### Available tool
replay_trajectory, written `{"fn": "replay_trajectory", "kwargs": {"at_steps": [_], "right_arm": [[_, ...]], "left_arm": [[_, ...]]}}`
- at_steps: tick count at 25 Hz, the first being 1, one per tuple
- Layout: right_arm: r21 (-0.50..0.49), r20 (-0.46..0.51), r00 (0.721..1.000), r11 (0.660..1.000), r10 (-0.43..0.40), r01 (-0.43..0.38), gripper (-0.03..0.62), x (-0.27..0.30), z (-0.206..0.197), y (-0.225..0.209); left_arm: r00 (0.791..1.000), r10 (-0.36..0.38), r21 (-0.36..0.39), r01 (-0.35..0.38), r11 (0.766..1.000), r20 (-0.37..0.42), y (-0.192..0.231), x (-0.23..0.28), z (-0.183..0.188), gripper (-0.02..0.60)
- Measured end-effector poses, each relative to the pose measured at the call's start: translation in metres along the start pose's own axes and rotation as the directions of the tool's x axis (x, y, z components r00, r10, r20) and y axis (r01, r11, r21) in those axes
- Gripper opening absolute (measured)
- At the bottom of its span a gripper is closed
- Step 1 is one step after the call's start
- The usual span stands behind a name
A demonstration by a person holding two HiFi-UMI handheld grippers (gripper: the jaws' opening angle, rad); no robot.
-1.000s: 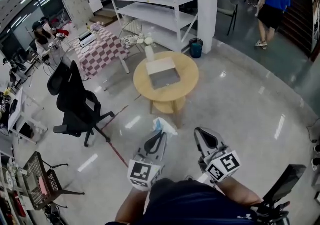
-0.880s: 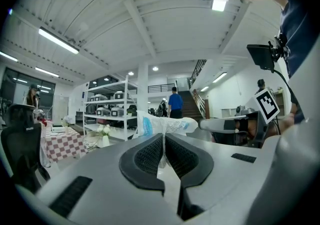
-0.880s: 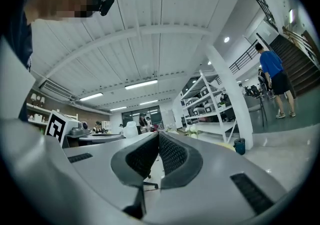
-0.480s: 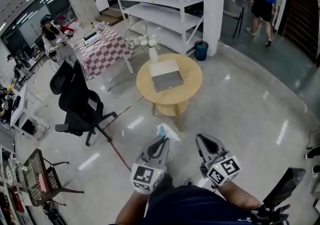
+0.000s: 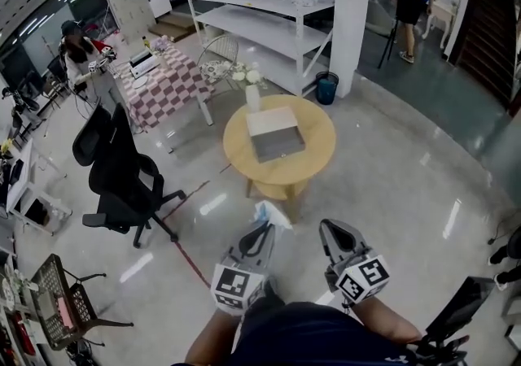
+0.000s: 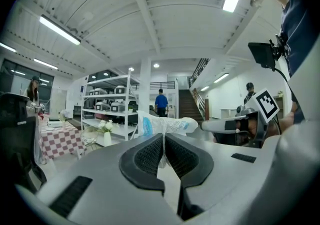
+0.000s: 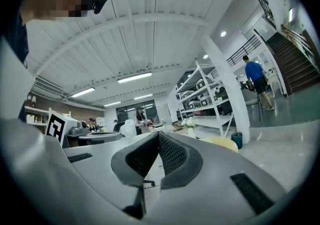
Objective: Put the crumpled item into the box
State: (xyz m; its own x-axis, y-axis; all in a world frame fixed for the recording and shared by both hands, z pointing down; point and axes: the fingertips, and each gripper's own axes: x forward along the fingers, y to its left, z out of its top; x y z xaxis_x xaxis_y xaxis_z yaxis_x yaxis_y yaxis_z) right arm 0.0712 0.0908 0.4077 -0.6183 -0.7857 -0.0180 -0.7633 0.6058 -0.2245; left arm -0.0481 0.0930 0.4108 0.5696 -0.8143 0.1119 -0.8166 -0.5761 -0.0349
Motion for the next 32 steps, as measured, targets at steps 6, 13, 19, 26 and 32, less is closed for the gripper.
{"fn": "replay_trajectory", "kwargs": {"at_steps": [6,13,19,26,32], "right_arm": [[0.001,-0.002,0.999,0.999,-0.039,0.039,0.003,0.060,-0.001,0.001],[0.004,-0.004,0.996,0.996,-0.091,0.091,0.003,0.104,-0.006,0.010],[-0.006,-0.019,0.992,0.992,-0.122,0.122,0.003,0.129,-0.012,0.023],[-0.039,-0.017,0.987,0.986,-0.161,0.161,0.003,0.144,-0.003,0.020],[-0.031,-0.025,0.985,0.985,-0.170,0.170,0.003,0.159,-0.010,0.014]], "left_arm": [[0.999,-0.036,-0.012,0.036,0.999,0.008,0.062,0.018,-0.002,0.028],[0.997,-0.077,-0.017,0.078,0.997,0.017,0.111,0.024,-0.003,0.028],[0.995,-0.100,-0.039,0.101,0.994,0.024,0.144,0.017,-0.012,0.028],[0.993,-0.110,-0.073,0.112,0.991,0.036,0.162,0.014,-0.016,0.028],[0.991,-0.129,-0.072,0.130,0.989,0.029,0.172,0.024,-0.024,0.028]]}}
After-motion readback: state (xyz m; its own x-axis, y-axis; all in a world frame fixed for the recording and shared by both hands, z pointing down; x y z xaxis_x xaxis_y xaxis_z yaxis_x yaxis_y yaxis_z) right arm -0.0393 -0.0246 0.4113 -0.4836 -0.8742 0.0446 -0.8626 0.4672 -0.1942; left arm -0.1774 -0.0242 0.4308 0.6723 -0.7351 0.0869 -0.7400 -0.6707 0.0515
